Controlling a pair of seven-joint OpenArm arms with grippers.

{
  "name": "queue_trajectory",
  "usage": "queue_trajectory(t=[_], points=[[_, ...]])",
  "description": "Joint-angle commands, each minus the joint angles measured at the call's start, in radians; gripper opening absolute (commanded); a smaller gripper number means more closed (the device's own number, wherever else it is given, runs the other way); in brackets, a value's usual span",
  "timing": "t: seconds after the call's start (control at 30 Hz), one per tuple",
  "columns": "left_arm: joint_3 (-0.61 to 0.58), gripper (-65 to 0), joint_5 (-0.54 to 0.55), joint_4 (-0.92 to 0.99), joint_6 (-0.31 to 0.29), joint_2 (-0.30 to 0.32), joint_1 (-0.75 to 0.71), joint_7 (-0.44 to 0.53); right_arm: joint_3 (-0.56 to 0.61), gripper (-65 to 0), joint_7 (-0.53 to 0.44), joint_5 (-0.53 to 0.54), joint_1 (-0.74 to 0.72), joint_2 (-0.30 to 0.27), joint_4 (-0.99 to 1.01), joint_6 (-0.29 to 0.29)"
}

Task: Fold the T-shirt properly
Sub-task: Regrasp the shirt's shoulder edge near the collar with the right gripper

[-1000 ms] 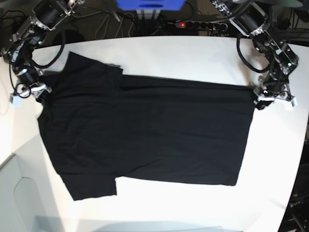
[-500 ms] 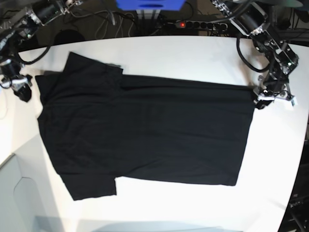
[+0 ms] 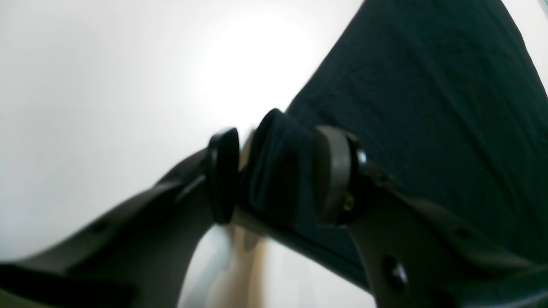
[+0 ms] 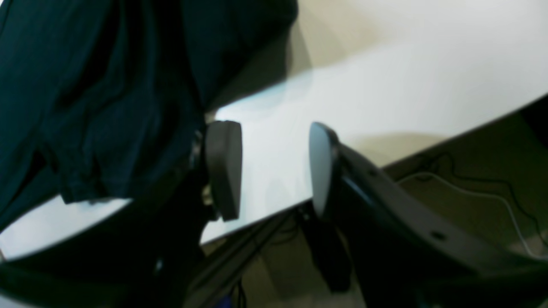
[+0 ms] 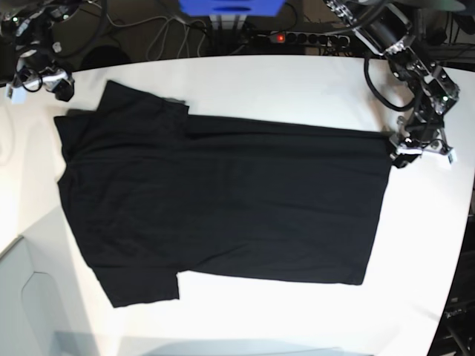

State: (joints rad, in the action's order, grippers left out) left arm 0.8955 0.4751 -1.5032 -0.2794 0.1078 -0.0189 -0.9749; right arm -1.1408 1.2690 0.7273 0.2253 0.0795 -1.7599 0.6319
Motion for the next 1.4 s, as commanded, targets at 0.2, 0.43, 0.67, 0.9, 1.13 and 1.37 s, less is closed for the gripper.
queue_trajectory(t=[0.2, 0.43, 0.67, 0.9, 1.13, 1.37], points=[[0.004, -38.0, 0.015, -0.018, 0.001, 0.016, 0.01, 0.015, 0.087, -39.4, 0.004, 0.019, -0.002, -0.01, 0.081, 0.004], [0.006, -38.0, 0.015, -0.018, 0.001, 0.016, 0.009, 0.015, 0.155, -39.4, 0.004, 0.019, 0.0, -0.011, 0.134, 0.066], [0.006, -38.0, 0.015, -0.02, 0.001, 0.016, 0.009, 0.014, 0.19, -39.4, 0.005, 0.019, 0.007, -0.01, 0.202, 0.066], [0.006, -38.0, 0.015, -0.02, 0.001, 0.016, 0.009, 0.012, 0.19, -39.8, 0.077, 0.019, 0.027, -0.008, 0.193, 0.066], [0.006, -38.0, 0.015, -0.02, 0.001, 0.016, 0.009, 0.014, 0.196, -41.0, 0.08, 0.019, 0.062, -0.014, 0.191, 0.066], [0.006, -38.0, 0.015, -0.02, 0.001, 0.016, 0.01, 0.014, 0.23, -41.0, 0.082, 0.019, 0.082, -0.01, 0.191, 0.066]])
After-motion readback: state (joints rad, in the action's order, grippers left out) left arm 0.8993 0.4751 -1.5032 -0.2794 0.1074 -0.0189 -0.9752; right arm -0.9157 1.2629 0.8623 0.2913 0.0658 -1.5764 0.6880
